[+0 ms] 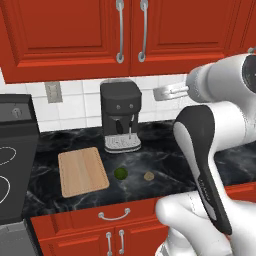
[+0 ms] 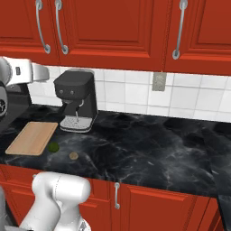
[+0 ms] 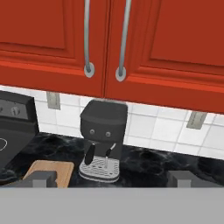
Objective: Open the cabinet. Place the bowl and condiment on the counter. Then place the lime and garlic on the cutting board.
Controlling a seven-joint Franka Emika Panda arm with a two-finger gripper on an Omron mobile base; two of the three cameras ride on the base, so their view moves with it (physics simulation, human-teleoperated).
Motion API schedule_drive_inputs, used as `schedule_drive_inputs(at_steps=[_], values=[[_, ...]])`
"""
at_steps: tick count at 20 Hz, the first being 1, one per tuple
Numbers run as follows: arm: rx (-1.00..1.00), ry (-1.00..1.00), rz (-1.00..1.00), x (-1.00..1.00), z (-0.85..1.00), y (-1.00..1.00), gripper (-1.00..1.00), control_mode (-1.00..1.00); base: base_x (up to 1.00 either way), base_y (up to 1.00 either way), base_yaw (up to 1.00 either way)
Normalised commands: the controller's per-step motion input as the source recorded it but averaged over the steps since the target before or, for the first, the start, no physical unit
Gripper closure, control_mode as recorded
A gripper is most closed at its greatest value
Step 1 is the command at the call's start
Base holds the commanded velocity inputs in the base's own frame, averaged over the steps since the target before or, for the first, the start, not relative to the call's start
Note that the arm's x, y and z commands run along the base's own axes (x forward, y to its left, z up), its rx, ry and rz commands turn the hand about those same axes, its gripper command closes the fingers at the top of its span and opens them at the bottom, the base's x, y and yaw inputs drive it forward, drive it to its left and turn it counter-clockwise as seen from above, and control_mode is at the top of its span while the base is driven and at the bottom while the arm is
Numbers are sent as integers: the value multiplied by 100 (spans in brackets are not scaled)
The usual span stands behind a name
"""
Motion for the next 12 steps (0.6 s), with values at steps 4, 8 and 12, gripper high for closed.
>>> schedule_drive_inputs(at_steps=[4,8,12], values=[[10,3,0,-28,43,6,-100,-100,0,0,0],[4,0,0,-8,22,9,-100,-100,0,0,0],[0,0,0,0,19,20,-100,-100,0,0,0]])
